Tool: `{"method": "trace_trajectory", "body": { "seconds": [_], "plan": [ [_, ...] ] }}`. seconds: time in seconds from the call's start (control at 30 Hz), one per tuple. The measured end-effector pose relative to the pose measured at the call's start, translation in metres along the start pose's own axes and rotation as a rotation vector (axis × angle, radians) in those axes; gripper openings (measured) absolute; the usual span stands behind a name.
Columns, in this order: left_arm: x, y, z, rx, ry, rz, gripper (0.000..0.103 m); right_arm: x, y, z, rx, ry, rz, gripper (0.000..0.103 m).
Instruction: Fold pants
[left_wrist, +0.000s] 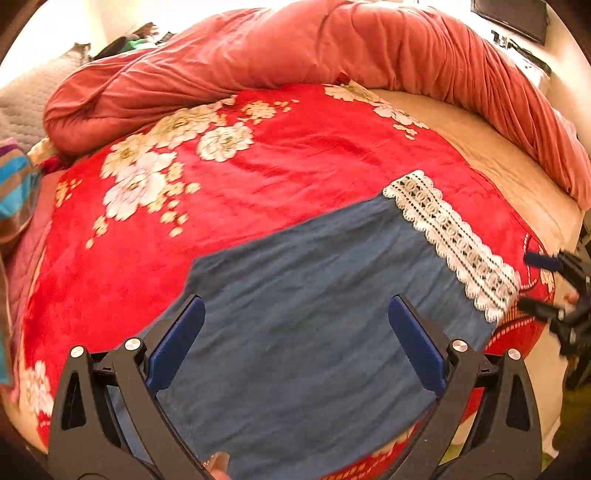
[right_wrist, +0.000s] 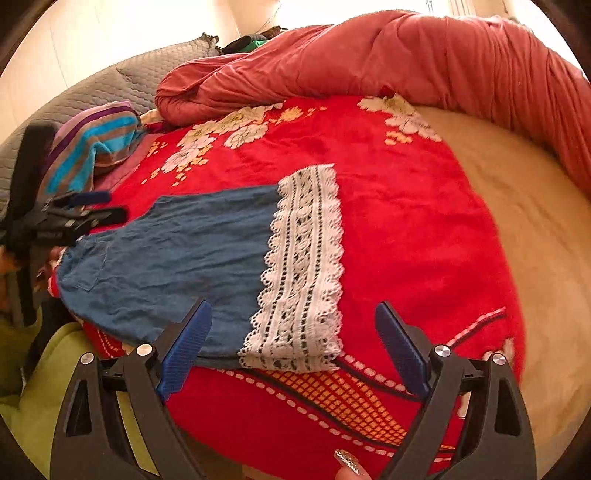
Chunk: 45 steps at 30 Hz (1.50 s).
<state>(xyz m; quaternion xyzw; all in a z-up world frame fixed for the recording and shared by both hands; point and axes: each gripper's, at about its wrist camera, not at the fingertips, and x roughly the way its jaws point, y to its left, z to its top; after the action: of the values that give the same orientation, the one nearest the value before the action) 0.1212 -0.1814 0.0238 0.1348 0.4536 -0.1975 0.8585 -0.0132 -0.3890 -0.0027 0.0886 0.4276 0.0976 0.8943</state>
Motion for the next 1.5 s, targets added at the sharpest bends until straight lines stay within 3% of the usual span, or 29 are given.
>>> {"method": "trace_trajectory", "body": {
  "seconds": [0.47, 0.53, 0.57, 0.63, 0.77, 0.9, 0.93, 1.03, 1.07, 1.1, 1.13, 1.27, 1.5],
  "plan": [
    [0.085, -0.029, 0.059, 0.058, 0.081, -0.053, 0.093, 0.037, -0.014, -0.009, 0.111, 0.051, 0.067, 0.089],
    [0.095, -0.033, 0.065, 0.077, 0.086, -0.068, 0.093, 0.037, -0.014, -0.006, 0.118, 0.042, 0.073, 0.084],
    [0.101, -0.035, 0.068, 0.089, 0.090, -0.082, 0.092, 0.037, -0.014, -0.005, 0.126, 0.035, 0.082, 0.073],
    [0.112, -0.040, 0.074, 0.103, 0.098, -0.136, 0.088, 0.038, -0.016, 0.000, 0.148, 0.029, 0.124, 0.064],
    [0.139, -0.047, 0.077, 0.116, 0.160, -0.191, 0.078, 0.048, -0.016, 0.004, 0.143, 0.042, 0.152, 0.064],
    [0.154, -0.050, 0.071, 0.080, 0.190, -0.297, 0.072, 0.058, -0.013, 0.005, 0.129, 0.039, 0.181, 0.064],
    [0.155, -0.051, 0.069, 0.078, 0.188, -0.298, 0.071, 0.059, -0.012, 0.005, 0.122, 0.035, 0.184, 0.060],
    [0.153, -0.057, 0.065, 0.086, 0.170, -0.313, 0.052, 0.065, -0.011, 0.008, 0.100, 0.039, 0.190, 0.036],
    [0.150, -0.060, 0.064, 0.089, 0.168, -0.330, 0.036, 0.066, -0.012, 0.010, 0.100, 0.040, 0.197, 0.025],
    [0.147, -0.063, 0.064, 0.093, 0.165, -0.349, 0.020, 0.066, -0.011, 0.012, 0.104, 0.041, 0.218, 0.022],
    [0.143, -0.068, 0.063, 0.110, 0.153, -0.347, 0.015, 0.067, -0.010, 0.013, 0.101, 0.040, 0.224, 0.021],
    [0.141, -0.077, 0.056, 0.142, 0.114, -0.305, 0.011, 0.061, 0.004, 0.021, 0.052, 0.025, 0.223, 0.019],
    [0.119, -0.044, 0.055, 0.005, 0.054, -0.399, 0.006, 0.045, 0.039, 0.040, -0.052, -0.001, 0.223, 0.019]
  ]
}}
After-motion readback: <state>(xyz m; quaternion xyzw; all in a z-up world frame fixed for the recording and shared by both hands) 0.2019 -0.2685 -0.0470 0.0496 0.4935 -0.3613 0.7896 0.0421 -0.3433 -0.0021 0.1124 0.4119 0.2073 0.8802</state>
